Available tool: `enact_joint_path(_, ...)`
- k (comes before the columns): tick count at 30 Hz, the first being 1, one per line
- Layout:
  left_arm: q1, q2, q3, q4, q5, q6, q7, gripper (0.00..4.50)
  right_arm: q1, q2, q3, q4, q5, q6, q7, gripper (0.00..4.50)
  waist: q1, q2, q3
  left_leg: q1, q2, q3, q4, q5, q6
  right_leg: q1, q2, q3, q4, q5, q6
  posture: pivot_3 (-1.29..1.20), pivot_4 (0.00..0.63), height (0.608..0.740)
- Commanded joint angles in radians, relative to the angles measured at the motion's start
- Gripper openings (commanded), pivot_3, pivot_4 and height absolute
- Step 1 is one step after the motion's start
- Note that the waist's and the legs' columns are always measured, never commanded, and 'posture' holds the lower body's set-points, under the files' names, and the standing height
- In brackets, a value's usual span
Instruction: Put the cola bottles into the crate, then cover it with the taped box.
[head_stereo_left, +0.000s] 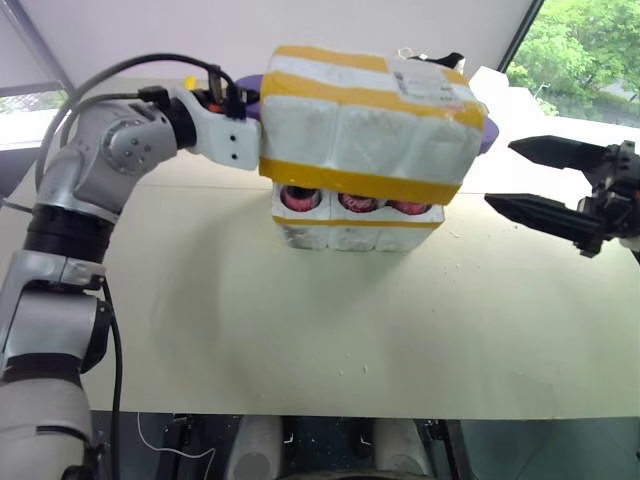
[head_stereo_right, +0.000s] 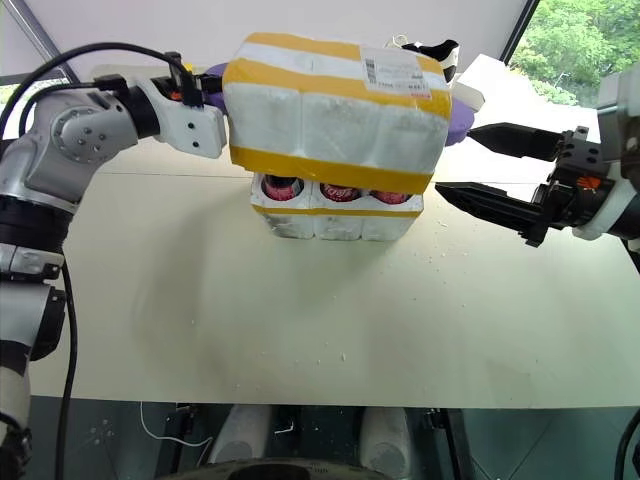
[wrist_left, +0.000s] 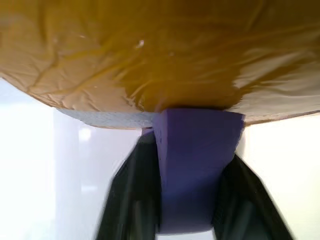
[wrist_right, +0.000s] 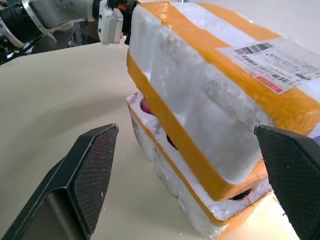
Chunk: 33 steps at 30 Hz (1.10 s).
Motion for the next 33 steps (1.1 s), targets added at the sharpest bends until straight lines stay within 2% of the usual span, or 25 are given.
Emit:
enact_joint_path(1,0.041,0.015,0.022,-0.090,0.020,0.031,0.015,2.92,-0.004,-0.003,-0.048,-0.024,0.023,-0.014,-0.007,4.50,0.000,0.000,0.000,0.000,0.000,0.000,0.000,0.000,0.000,0.000,0.000,0.000,0.000,0.000,0.000,0.00,0.150,0.740)
enact_joint_path(4,0.100,0.014,0.042,-0.154,-0.002,0.089,-0.013,4.46,0.006,-0.006,-0.042,-0.023,0.013,-0.018,-0.003,4.50,0.001,0.000,0.000,0.000,0.000,0.000,0.000,0.000,0.000,0.000,0.000,0.000,0.000,0.000,0.000,0.00,0.150,0.740)
enact_joint_path(9,0.195,0.021,0.125,-0.286,-0.149,0.235,-0.110,4.46,0.022,-0.011,-0.033,-0.002,-0.012,-0.026,0.011,4.50,0.000,0.000,0.000,0.000,0.000,0.000,0.000,0.000,0.000,0.001,0.000,0.000,0.000,0.000,0.000,0.00,0.150,0.740)
enact_joint_path(14,0.247,0.031,0.326,-0.465,-0.659,0.767,-0.378,4.46,0.051,-0.013,-0.029,0.033,-0.065,-0.053,0.048,4.50,-0.001,0.000,0.000,0.000,0.002,-0.001,0.001,0.000,0.000,0.001,0.000,0.000,0.000,0.000,0.000,0.00,0.150,0.740)
enact_joint_path(16,0.239,0.099,0.460,-0.489,-0.978,1.153,-0.520,4.46,0.051,-0.015,-0.020,0.052,-0.082,-0.063,0.065,4.50,-0.003,0.000,0.000,0.001,0.002,-0.001,0.001,0.000,0.000,0.002,0.000,0.000,0.000,0.000,0.000,0.00,0.150,0.740)
enact_joint_path(18,0.227,0.158,0.546,-0.469,-1.153,1.353,-0.598,4.46,0.050,-0.018,-0.008,0.069,-0.099,-0.074,0.080,4.50,-0.008,0.000,0.000,0.002,0.002,-0.004,0.000,0.001,-0.001,0.002,0.000,0.000,0.001,-0.001,0.001,0.00,0.150,0.740)
enact_joint_path(20,0.207,0.237,0.593,-0.399,-1.261,1.509,-0.669,4.46,0.044,-0.020,0.006,0.089,-0.116,-0.082,0.099,4.50,-0.009,0.000,0.000,0.003,0.001,-0.005,0.000,0.001,-0.001,0.003,0.001,0.000,0.001,-0.002,0.002,0.00,0.150,0.740)
enact_joint_path(22,0.227,0.306,0.607,-0.370,-1.315,1.575,-0.742,4.46,0.036,-0.023,0.017,0.106,-0.126,-0.088,0.114,4.50,-0.009,0.001,0.000,0.003,0.000,-0.005,0.000,0.001,-0.002,0.004,0.001,0.000,0.001,-0.002,0.002,0.00,0.150,0.740)
enact_joint_path(25,0.292,0.377,0.586,-0.343,-1.287,1.532,-0.806,4.46,0.021,-0.022,0.037,0.120,-0.137,-0.099,0.132,4.50,-0.005,0.001,0.000,0.004,0.000,-0.004,0.000,0.001,-0.002,0.004,0.001,0.000,0.000,-0.002,0.002,0.00,0.150,0.740)
enact_joint_path(33,0.326,0.406,0.589,-0.350,-1.277,1.499,-0.782,4.46,0.006,0.003,0.076,0.129,-0.138,-0.103,0.158,4.50,-0.002,0.001,0.000,0.003,0.000,-0.003,0.000,0.001,-0.001,0.005,0.001,0.000,-0.001,-0.002,0.002,0.00,0.150,0.740)
